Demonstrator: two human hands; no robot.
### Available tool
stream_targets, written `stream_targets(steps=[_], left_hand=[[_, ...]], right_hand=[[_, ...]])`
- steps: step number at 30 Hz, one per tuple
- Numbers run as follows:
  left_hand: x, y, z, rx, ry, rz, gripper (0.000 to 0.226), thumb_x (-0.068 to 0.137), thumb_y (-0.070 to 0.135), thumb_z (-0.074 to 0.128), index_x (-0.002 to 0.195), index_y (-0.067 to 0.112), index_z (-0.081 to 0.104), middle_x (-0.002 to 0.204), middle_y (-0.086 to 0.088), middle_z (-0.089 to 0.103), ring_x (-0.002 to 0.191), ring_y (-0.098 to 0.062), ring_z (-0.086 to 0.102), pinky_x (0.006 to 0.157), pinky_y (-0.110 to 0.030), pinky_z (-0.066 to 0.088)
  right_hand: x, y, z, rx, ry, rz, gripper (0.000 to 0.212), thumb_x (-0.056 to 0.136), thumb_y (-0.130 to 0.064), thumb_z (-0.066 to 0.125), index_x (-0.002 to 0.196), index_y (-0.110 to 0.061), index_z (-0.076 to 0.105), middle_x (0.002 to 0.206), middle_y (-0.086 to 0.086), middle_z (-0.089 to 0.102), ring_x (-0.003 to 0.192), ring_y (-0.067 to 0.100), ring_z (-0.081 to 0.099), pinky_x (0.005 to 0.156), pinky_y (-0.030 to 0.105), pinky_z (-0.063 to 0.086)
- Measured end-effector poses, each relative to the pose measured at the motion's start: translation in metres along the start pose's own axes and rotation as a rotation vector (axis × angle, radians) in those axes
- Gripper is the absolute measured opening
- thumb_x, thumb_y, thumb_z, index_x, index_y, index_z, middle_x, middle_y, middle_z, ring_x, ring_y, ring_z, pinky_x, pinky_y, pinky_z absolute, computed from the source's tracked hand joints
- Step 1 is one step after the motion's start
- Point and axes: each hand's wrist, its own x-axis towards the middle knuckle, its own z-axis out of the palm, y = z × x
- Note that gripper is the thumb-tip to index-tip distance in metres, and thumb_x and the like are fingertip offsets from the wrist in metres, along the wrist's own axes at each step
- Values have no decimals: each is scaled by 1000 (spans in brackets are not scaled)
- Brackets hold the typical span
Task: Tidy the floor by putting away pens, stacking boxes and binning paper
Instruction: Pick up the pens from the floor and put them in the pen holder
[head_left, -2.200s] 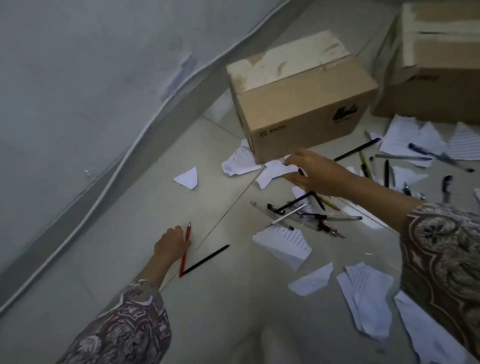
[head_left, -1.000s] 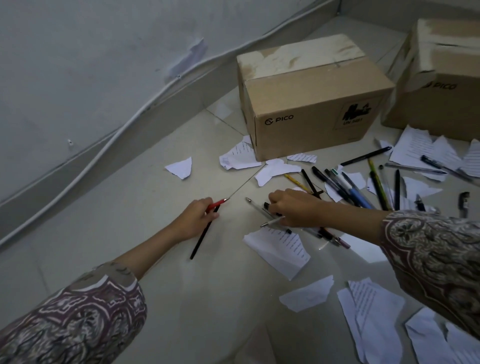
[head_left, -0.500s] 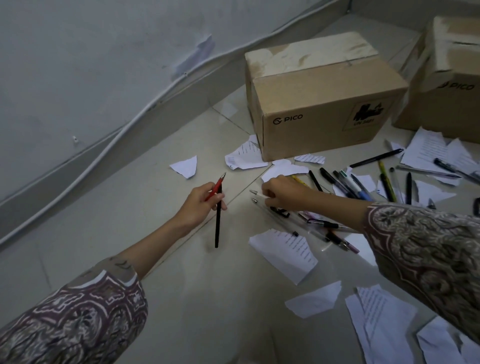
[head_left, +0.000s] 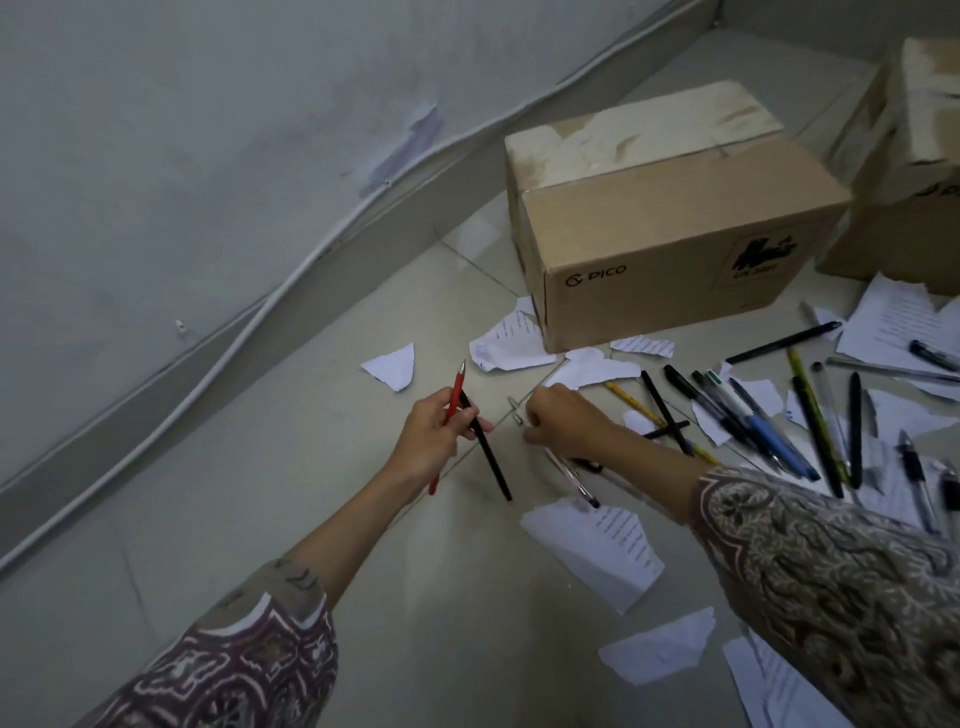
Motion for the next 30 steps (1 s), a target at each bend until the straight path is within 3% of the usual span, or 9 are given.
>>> stream_targets(steps=[4,8,12,15,17,20,23,28,30], left_hand=[[-1,46,-8,-11,-15,24,13,94,6,46,85,13,52,83,-4,68,72,-16,61,53,-23,44],[-8,114,-6,-70,-9,20,10,97,6,41,93,7,50,89,-11,67,77,-15,65,46,-20,51],[-28,211,5,-119,-93,62,12,99,6,35,93,7,45,82,-9,65,77,-17,66,55,-26,58],[-43,273,13,-138,-146,122,10,99,6,33,101,5,43,80,-9,62,74,-20,66,64,-36,59],[-56,324,19,-130,-171,146,9,99,5,33,99,5,42,80,-9,61,73,-19,65,64,-33,59],[-81,400,25,-77,-187,205,10,99,6,34,95,8,42,80,-8,59,75,-22,63,70,-36,55],[-103,467,32,-41,-232,238,11,98,5,34,98,7,45,79,-9,56,76,-25,61,75,-40,54],[-149,590,46,-8,-377,321,14,98,5,35,101,3,49,86,-13,59,80,-23,64,77,-33,56],[-171,636,51,-23,-434,333,12,98,7,35,98,7,47,90,-13,63,87,-23,66,79,-31,56]], right_hand=[[-26,-1,-51,236,174,25,42,84,-10,61,51,-7,35,59,16,40,61,19,40,57,28,26],[-73,-5,-113,405,349,104,29,88,-12,59,71,11,55,66,29,61,54,23,47,56,30,42],[-130,-14,-195,502,488,163,22,90,-11,55,78,7,57,68,26,63,56,30,57,60,40,51],[-166,-25,-249,545,556,154,20,93,-11,52,82,6,55,67,25,63,48,19,57,52,31,50],[-193,-35,-291,558,604,174,18,93,-11,51,83,3,53,65,22,62,42,10,54,45,24,46],[-238,-48,-356,579,690,219,15,93,-11,51,81,-2,51,63,18,62,42,6,53,47,24,45],[-283,-62,-416,582,761,256,16,92,-11,51,82,2,52,65,21,62,46,11,51,52,33,46],[-373,-79,-510,642,899,280,12,90,-7,51,83,2,54,68,20,63,60,35,60,55,43,50],[-408,-87,-540,647,947,295,11,90,-7,53,84,1,57,71,20,65,60,28,61,55,39,50]])
